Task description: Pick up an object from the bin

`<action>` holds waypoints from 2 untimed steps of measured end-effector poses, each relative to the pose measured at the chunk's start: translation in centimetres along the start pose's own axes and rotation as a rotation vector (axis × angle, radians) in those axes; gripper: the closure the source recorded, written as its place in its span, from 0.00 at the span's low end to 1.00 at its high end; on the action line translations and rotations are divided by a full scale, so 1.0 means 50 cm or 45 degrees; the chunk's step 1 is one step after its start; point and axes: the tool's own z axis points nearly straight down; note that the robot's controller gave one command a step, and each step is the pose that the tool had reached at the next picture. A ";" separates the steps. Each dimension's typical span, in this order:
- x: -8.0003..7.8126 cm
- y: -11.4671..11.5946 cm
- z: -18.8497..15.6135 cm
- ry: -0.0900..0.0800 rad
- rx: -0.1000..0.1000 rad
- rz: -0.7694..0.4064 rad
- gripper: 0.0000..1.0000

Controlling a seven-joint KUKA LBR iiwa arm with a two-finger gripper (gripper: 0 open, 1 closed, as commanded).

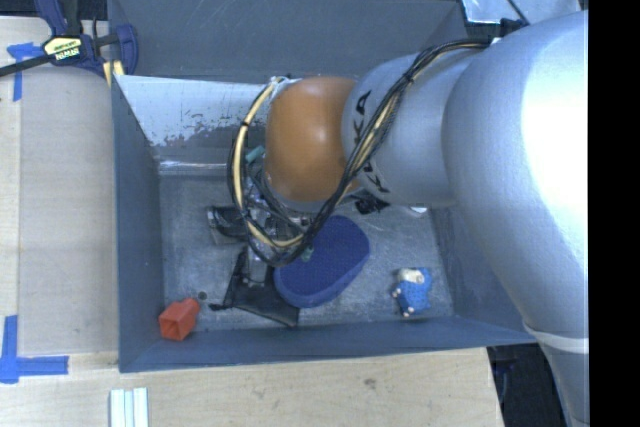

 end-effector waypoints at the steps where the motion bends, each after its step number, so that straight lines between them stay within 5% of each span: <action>1: -0.009 0.003 -0.012 -0.017 -0.002 -0.001 1.00; 2: -0.005 -0.007 -0.324 0.000 0.004 -0.026 1.00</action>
Offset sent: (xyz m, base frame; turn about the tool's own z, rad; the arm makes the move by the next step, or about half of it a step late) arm 0.0000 0.0000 0.0000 0.0000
